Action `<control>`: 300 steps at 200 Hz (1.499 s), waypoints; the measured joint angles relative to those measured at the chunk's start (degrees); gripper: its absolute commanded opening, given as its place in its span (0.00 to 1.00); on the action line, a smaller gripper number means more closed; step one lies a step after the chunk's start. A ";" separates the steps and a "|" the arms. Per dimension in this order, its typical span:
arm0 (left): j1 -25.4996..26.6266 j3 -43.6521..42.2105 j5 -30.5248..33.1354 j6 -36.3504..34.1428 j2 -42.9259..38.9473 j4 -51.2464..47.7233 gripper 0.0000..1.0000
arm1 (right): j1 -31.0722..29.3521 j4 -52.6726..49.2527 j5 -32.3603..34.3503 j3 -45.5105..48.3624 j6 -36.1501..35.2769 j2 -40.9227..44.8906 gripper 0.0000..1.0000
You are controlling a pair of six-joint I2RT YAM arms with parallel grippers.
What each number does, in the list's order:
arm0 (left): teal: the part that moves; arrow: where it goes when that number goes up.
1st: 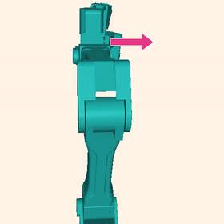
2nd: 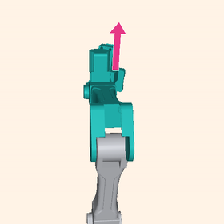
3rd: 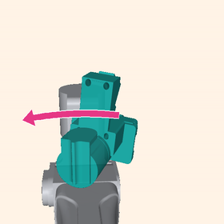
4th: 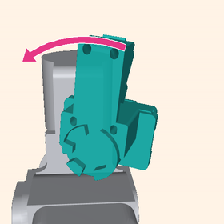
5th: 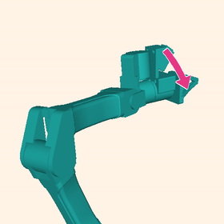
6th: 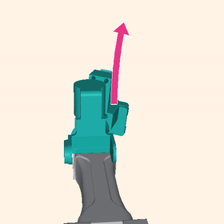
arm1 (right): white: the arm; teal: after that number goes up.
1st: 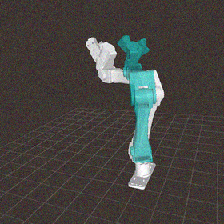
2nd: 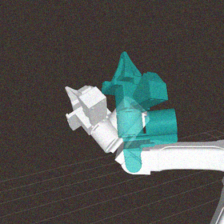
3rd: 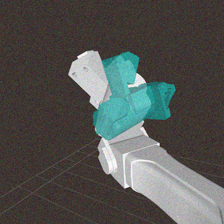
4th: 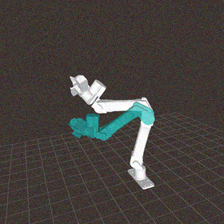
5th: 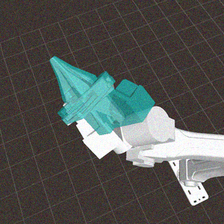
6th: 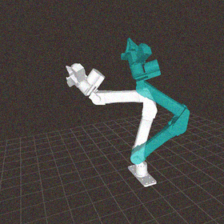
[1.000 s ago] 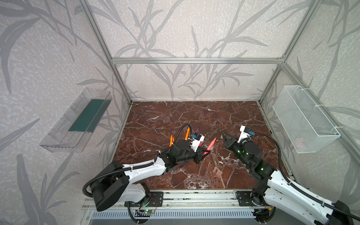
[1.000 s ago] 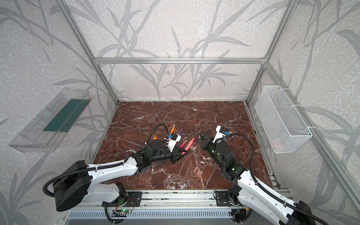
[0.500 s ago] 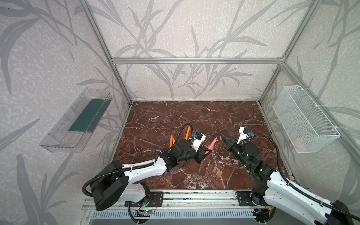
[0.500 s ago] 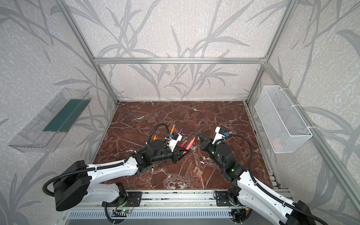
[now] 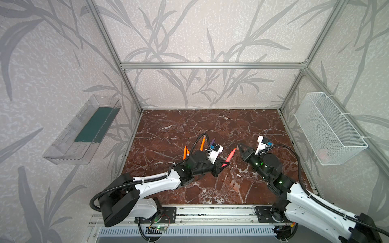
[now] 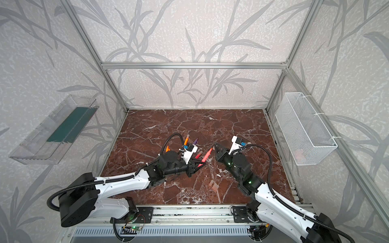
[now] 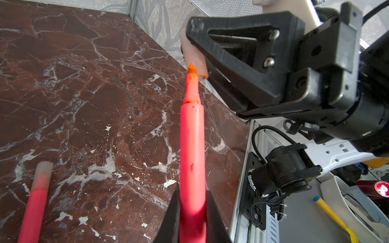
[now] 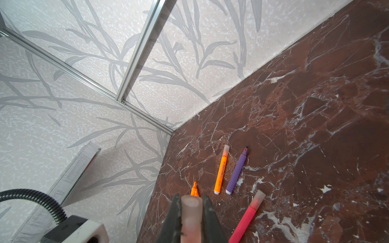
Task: Insert the pens into the pen caps
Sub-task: 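Align the held cap over the pink marker tip held by the left gripper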
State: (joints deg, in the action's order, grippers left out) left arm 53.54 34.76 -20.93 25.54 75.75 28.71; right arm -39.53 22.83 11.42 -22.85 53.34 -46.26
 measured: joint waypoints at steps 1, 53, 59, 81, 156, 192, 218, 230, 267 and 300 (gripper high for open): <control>0.00 0.00 0.00 0.00 0.00 0.00 0.00 | 0.00 0.00 -0.02 -0.04 -0.02 -0.17 0.00; 0.22 0.00 0.09 -0.07 0.00 0.00 0.00 | -0.57 0.44 0.00 -2.21 -0.39 -4.87 0.00; 0.22 0.00 0.13 -0.09 0.00 0.00 0.00 | -0.74 0.50 0.02 -2.43 -0.48 -5.22 0.00; 0.24 0.00 0.55 -0.11 0.00 -0.07 0.00 | -1.49 1.05 0.15 -2.69 -0.72 -5.73 0.00; 0.37 0.00 1.46 -0.35 0.00 -0.02 0.00 | -3.63 1.38 0.61 -2.69 -1.16 -5.73 0.00; 0.39 0.00 1.53 -0.46 0.00 0.00 0.00 | -3.98 1.33 1.79 -2.69 -1.53 -5.01 0.00; 0.50 0.00 1.46 -0.50 0.00 0.00 0.00 | -4.02 0.81 3.80 -2.73 -1.88 -3.78 0.00; 0.52 0.00 1.42 -0.52 0.00 0.00 0.00 | -4.02 0.37 4.44 -2.93 -2.08 -3.52 0.00; 0.52 0.00 1.60 -0.52 -0.28 -0.09 0.00 | -4.02 -0.17 4.63 -3.45 -2.40 -3.37 0.00; 0.52 0.00 1.68 -0.92 -0.35 -0.13 0.00 | -4.02 -0.20 4.63 -3.45 -2.40 -3.15 0.00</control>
State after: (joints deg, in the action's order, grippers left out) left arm 54.06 34.76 -19.25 24.62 75.40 28.58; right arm -43.55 22.63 16.05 -26.30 50.94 -49.41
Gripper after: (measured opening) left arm 0.149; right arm 0.156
